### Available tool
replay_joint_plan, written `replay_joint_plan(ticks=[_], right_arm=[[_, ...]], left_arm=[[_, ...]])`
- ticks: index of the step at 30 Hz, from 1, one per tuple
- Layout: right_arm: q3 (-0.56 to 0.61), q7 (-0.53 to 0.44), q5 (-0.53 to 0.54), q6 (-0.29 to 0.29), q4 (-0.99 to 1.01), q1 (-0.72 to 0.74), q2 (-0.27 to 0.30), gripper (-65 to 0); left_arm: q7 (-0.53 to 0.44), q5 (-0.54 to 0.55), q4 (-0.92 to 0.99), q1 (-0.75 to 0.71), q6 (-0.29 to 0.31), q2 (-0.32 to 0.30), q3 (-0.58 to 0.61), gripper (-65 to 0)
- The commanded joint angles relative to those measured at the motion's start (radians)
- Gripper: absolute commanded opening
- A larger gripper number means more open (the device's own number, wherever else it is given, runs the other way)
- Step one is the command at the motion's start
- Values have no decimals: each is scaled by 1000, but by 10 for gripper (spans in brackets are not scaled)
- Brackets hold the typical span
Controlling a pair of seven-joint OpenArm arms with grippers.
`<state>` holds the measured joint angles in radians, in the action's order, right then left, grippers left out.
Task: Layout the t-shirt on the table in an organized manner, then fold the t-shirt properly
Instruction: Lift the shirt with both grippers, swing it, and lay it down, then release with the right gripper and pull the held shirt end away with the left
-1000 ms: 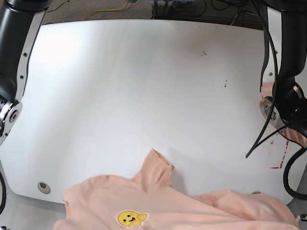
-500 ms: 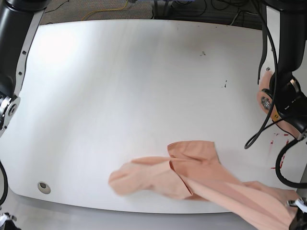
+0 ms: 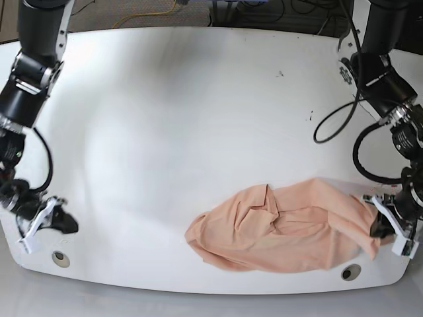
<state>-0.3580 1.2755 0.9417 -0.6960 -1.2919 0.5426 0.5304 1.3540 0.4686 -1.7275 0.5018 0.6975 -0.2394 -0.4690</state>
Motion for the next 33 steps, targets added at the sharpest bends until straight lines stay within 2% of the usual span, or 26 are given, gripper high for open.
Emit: replay_joint_plan(ticks=[1,5,10,15,20,26,27,28,29,33], right_arm=[[-39,-46,3,-2,-64,-46,-22,-650],[-74,-47,-36,-2,-119,-132,-76,-650],[-72,-47,-46,-2,-157,-191,-117,-650],[-71,-47,-56,-2,-156,-198,-158,-599],[-71,-55,-135,-2,-156,-194,-203,-469],[-71,-73,-266,2,-156,-148,-266,-281],[-71,-75,-300,2,-154,-137,-283,-231],[-71,-76,-315,2,-154,-131,-289,-212],[-71,-76,-364,2,-154,-108,-315,-159],[-71,-76,-481,-2,-148,-72,-372,-52]], left_arm=[[-32,19,-53,-24,1,-15,-1,-650],[-32,38,-96,-101,1,-15,-15,-650],[-28,97,-102,-153,1,-15,-53,-650],[-26,123,-105,-214,1,-15,-78,-650],[-26,129,-105,-280,1,-18,-101,-650],[-26,132,-107,-346,1,-18,-116,-650],[-28,138,-110,-358,1,-18,-116,-650],[-28,143,-111,-363,1,-18,-118,-650],[-28,161,-121,-380,1,-18,-122,-650],[-28,221,-144,-430,1,-18,-130,-650]])
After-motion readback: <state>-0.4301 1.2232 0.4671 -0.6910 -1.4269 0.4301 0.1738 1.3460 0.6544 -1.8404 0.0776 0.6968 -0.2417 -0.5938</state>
